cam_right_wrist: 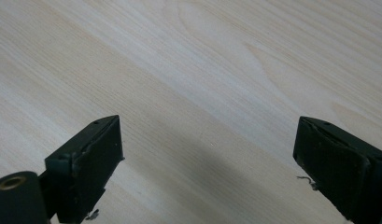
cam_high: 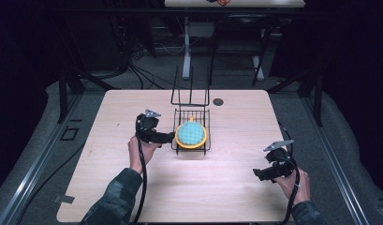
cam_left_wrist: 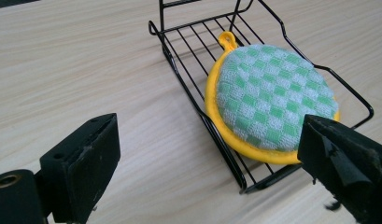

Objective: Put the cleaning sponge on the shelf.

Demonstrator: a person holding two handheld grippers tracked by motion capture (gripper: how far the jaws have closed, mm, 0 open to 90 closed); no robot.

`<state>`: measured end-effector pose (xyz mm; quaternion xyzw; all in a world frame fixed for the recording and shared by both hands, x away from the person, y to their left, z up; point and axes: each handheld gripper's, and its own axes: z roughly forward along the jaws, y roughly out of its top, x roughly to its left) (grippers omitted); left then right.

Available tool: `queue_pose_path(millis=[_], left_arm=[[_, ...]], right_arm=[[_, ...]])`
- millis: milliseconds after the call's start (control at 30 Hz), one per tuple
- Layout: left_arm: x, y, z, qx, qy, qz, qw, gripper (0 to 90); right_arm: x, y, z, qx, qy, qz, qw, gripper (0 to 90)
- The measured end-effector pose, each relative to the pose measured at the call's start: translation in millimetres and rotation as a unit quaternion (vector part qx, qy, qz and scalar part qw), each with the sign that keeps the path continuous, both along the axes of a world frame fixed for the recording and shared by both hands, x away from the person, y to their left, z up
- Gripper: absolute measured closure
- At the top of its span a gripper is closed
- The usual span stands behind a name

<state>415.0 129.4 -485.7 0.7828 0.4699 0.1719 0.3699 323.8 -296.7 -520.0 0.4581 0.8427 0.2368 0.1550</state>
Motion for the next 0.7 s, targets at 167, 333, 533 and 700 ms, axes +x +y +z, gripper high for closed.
queue_pose_path(millis=[167,333,533,700], left_arm=[[-11.0,8.0,7.5,0.009,-0.001,-0.007,0.9999,4.5],[-24.5,19.3,13.6,0.014,-0.005,-0.002,0.9999,1.5],[-38.1,36.4,13.6,0.027,-0.003,0.009,0.9996,1.0],[-50.2,50.2,6.7,0.034,0.007,0.019,0.9992,0.3]], right_arm=[[-1.1,0.3,1.2,-0.002,0.003,0.000,1.0000,7.7],[-1.5,0.6,1.1,-0.003,-0.002,0.001,1.0000,7.7],[-0.8,0.7,0.0,-0.003,0.001,0.001,1.0000,7.7],[-1.0,1.9,0.0,-0.002,0.002,0.004,1.0000,7.8]])
